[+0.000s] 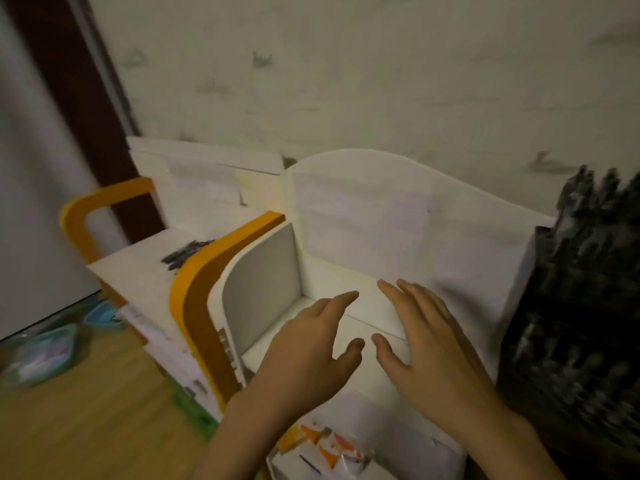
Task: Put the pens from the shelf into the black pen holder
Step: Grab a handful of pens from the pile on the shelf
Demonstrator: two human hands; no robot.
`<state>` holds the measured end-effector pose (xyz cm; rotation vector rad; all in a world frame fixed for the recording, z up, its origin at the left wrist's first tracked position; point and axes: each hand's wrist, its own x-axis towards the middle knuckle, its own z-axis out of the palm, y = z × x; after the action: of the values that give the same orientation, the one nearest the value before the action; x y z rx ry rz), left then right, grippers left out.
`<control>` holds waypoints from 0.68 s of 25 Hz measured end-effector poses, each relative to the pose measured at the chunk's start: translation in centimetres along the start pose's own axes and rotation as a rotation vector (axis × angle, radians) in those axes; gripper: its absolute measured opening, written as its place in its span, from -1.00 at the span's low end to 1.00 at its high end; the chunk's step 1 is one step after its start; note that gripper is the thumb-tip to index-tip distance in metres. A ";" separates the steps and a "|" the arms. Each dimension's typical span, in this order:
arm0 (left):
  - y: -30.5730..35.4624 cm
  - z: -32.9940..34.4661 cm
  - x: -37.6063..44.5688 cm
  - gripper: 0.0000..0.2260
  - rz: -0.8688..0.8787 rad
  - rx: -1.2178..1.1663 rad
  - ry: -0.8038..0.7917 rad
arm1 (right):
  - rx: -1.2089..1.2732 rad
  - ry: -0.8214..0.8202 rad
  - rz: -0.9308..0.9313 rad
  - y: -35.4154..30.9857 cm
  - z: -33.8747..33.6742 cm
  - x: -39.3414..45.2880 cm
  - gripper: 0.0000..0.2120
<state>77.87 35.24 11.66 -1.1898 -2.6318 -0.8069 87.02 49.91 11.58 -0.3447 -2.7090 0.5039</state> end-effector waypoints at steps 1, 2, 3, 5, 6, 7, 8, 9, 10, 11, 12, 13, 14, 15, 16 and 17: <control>-0.7 -0.6 -0.7 -0.46 -0.029 0.014 0.010 | -0.016 -0.030 -0.017 -1.0 0.5 0.5 -0.38; -1.7 -1.4 -1.4 -0.46 -0.058 0.030 0.027 | -0.024 -0.056 -0.047 -2.2 1.1 1.0 -0.38; -2.7 -2.2 -2.1 -0.46 -0.085 0.038 0.047 | -0.032 -0.076 -0.077 -3.4 1.8 1.5 -0.38; -5.1 -3.9 -3.2 -0.46 -0.135 0.044 0.077 | -0.041 -0.085 -0.127 -5.8 3.2 2.6 -0.37; -6.3 -4.6 -3.7 -0.46 -0.155 0.045 0.091 | -0.035 -0.087 -0.146 -6.9 3.8 3.1 -0.37; -7.6 -5.4 -4.1 -0.46 -0.170 0.047 0.106 | -0.026 -0.085 -0.167 -8.1 4.6 3.7 -0.38; -9.2 -6.4 -4.5 -0.45 -0.182 0.054 0.123 | -0.017 -0.077 -0.195 -9.6 5.4 4.5 -0.39; -10.5 -7.3 -4.8 -0.45 -0.192 0.061 0.131 | -0.007 -0.071 -0.218 -10.9 6.1 5.2 -0.40; -12.4 -8.4 -5.2 -0.46 -0.201 0.069 0.139 | 0.008 -0.067 -0.243 -12.7 7.1 6.1 -0.40; -14.5 -9.6 -5.6 -0.47 -0.207 0.076 0.145 | 0.020 -0.066 -0.265 -14.7 8.1 7.0 -0.41; -16.8 -10.9 -6.1 -0.47 -0.209 0.091 0.152 | 0.028 -0.061 -0.284 -16.9 9.3 8.0 -0.42; -19.2 -12.3 -6.5 -0.47 -0.211 0.112 0.162 | 0.038 -0.058 -0.298 -19.2 10.6 8.9 -0.42; -21.7 -13.7 -6.9 -0.47 -0.223 0.126 0.173 | 0.046 -0.058 -0.309 -21.6 12.0 9.9 -0.42; -24.2 -15.2 -7.4 -0.47 -0.239 0.132 0.187 | 0.050 -0.058 -0.317 -24.0 13.5 10.8 -0.42; -26.4 -16.6 -7.7 -0.47 -0.254 0.141 0.198 | 0.048 -0.056 -0.324 -26.0 14.8 11.8 -0.42; -28.4 -17.9 -8.0 -0.46 -0.267 0.157 0.199 | 0.046 -0.054 -0.329 -27.9 16.1 12.6 -0.42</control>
<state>60.97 5.19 12.36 -0.6913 -2.6597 -0.7012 64.58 23.62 12.24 0.1293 -2.7240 0.4836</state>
